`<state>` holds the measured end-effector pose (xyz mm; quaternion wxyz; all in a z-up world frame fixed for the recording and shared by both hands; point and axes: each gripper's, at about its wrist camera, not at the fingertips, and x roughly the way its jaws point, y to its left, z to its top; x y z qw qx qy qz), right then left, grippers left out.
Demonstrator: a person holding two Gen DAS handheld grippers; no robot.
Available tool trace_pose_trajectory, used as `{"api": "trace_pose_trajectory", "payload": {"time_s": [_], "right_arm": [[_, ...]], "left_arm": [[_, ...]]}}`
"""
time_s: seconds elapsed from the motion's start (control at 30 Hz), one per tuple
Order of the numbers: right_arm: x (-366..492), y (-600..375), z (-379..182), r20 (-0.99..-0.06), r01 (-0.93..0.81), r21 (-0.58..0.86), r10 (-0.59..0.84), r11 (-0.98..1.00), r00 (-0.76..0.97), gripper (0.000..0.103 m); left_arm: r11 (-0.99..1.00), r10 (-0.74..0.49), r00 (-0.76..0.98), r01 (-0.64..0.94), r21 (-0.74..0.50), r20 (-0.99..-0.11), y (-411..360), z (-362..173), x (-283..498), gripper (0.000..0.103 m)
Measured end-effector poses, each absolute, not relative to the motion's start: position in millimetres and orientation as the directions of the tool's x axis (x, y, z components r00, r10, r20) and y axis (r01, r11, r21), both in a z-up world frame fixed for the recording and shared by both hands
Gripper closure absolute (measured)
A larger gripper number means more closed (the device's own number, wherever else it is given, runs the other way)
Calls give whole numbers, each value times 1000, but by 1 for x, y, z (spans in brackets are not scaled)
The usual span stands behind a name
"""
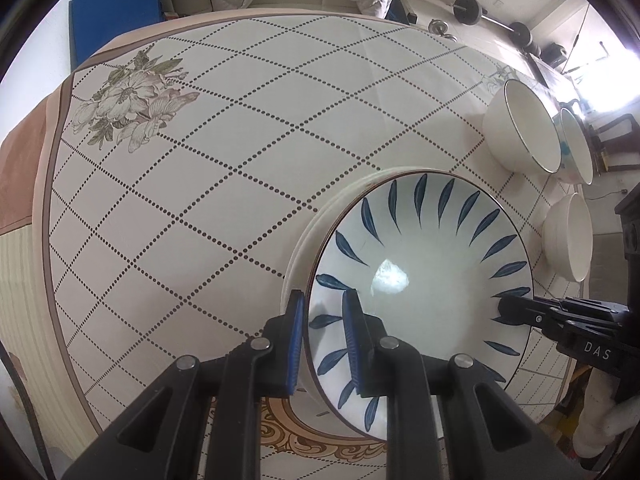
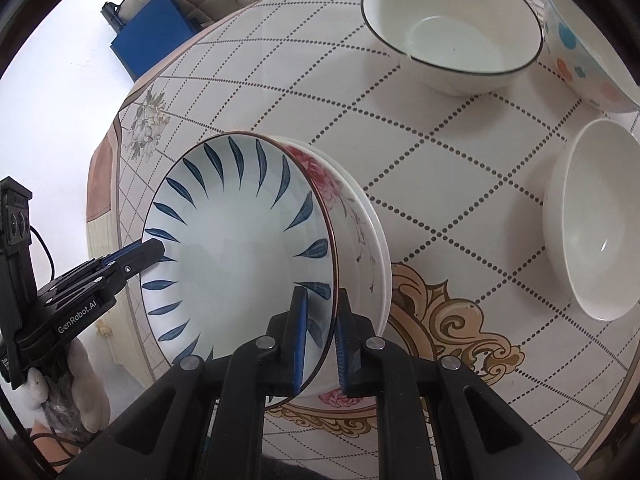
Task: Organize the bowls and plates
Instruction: 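Carry the blue-striped plate and lower it onto the pink-flowered plate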
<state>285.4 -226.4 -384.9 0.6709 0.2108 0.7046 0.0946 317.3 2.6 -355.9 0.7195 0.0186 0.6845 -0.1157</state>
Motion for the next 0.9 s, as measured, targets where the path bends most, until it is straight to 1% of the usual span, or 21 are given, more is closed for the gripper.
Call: {"api": "trace_pose_trajectory", "payload": {"time_s": [0.27, 0.57, 0.9], "right_arm": [[282, -220, -406, -911, 153, 400, 411, 904, -42, 89], [288, -216, -410, -925, 122, 368, 377, 922, -53, 90], [295, -236, -418, -877, 256, 425, 465, 868, -122, 88]], "left_arm": [[973, -112, 18, 204, -106, -994, -1, -372, 311, 86], [972, -94, -2, 218, -93, -996, -10, -378, 308, 86], [976, -108, -98, 179, -125, -989, -10, -388, 315, 85]]}}
